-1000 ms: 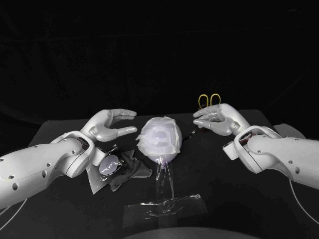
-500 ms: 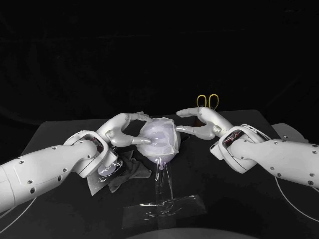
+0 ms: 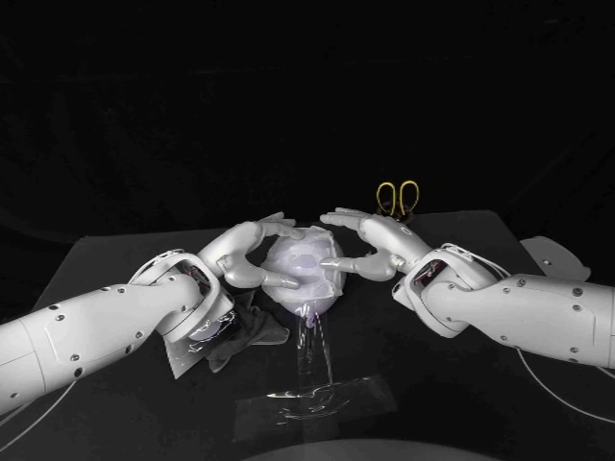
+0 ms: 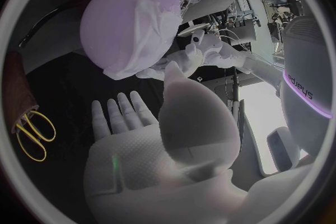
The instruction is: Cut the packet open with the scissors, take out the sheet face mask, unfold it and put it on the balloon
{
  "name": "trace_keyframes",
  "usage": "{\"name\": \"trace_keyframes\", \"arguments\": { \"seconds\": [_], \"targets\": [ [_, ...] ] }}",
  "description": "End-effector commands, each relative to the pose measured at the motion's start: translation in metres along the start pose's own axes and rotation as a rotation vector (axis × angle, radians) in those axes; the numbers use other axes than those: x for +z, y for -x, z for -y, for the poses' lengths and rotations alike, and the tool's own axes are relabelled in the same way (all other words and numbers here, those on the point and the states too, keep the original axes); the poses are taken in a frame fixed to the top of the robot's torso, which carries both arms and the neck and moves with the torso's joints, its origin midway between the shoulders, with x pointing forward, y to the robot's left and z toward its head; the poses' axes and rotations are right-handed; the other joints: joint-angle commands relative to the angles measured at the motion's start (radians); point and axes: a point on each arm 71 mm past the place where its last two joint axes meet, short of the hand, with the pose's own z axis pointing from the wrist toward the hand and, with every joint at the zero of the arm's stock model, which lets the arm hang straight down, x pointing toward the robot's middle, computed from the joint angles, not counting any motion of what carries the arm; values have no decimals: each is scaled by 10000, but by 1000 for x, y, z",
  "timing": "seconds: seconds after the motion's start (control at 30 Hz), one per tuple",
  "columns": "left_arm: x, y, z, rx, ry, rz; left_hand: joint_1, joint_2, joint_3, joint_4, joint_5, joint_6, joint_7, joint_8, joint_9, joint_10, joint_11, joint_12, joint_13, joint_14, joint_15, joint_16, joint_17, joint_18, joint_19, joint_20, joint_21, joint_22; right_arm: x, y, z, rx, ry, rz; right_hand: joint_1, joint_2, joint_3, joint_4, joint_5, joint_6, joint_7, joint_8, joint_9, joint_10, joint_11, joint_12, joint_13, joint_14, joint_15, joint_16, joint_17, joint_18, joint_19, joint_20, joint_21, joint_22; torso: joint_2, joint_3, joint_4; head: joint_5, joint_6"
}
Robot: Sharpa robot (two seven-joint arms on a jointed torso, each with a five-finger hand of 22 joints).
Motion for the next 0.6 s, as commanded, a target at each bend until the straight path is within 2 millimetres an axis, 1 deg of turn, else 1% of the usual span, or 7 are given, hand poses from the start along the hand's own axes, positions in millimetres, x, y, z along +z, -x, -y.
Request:
{"name": "trace_keyframes", "arguments": {
  "seconds": [0.03, 0.1, 0.27, 0.33, 0.37, 0.43, 0.6],
  "targets": [
    [3, 0, 1, 447, 181, 10, -22, -92, -58, 1, 35, -78, 192, -44, -20, -63, 25, -39, -8, -65, -29, -61, -9, -173, 32, 14, -14, 12, 2, -5, -1, -446, 56, -334, -134, 7, -56, -10, 52, -72, 798, -63, -13, -70, 5, -46, -9, -92, -15, -23, -11, -192, -55, -16, -36, -10, -3, 7, 1, -30, 4],
    [3, -1, 0, 467, 243, -11, -22, -92, -58, 1, 35, -78, 192, -44, -20, -63, 25, -39, -8, -65, -29, -61, -9, -173, 32, 14, -14, 12, 3, -7, 0, -446, 8, -453, -300, 132, -104, -9, 154, -41, 812, -46, -18, -68, 14, -40, -5, -116, -13, -20, -20, -189, -75, -16, -25, -15, 3, 6, 3, -29, -6],
    [3, -1, -2, 465, 412, -134, 48, -18, 46, -1, 33, -159, 313, -88, -45, -140, 148, -36, -8, 23, -34, -41, 16, -173, 7, 15, -20, -8, 3, -11, 3, -462, -145, -711, -525, 316, -216, -10, 299, 32, 877, -22, -24, 18, 75, -28, 3, -74, 32, -7, -21, -179, -69, -17, 4, -8, 0, -1, 2, -53, -29],
    [4, -2, -2, 462, 486, -234, 110, 81, 148, -4, 23, -205, 450, -115, -62, -84, 290, -19, 3, 153, 51, -2, 49, -173, -9, 14, -25, -20, 3, -12, 5, -485, -236, -823, -726, 460, -313, -5, 414, 41, 893, -19, -36, 30, 89, -31, 2, -75, 45, -8, -25, -175, -71, -19, 21, -6, -2, -3, 2, -53, -38],
    [4, -3, -3, 469, 519, -292, 110, 81, 148, -4, 23, -205, 450, -115, -62, -84, 290, -19, 3, 153, 51, -2, 49, -173, -9, 14, -25, -20, 3, -12, 5, -498, -281, -880, -775, 498, -346, -7, 448, 38, 896, -20, -41, 29, 93, -31, 1, -66, 49, -7, -25, -173, -59, -19, 29, 0, -5, -2, 0, -51, -49],
    [4, -3, -3, 481, 572, -376, 139, 149, 214, -6, 17, -176, 573, -109, -55, 47, 420, 4, 18, 213, 85, 13, 66, -169, -18, 11, -28, -28, 3, -13, 7, -523, -343, -983, -942, 627, -517, -13, 674, 100, 926, -9, -49, 76, 120, -27, 5, -19, 75, 0, -23, -161, -23, -22, 64, 18, -3, -2, -3, -53, -50],
    [5, -4, -4, 499, 664, -468, 149, 263, 299, -11, 10, -93, 662, -79, -33, 198, 511, 20, 29, 343, 141, 48, 99, -158, -38, 3, -34, -41, 2, -16, 8, -594, -431, -1221, -1170, 883, -788, -4, 888, 305, 947, 27, -42, 245, 147, -13, 16, 89, 103, 12, -15, -132, 10, -30, 113, 36, -4, 3, -3, -36, -93]
  ]
}}
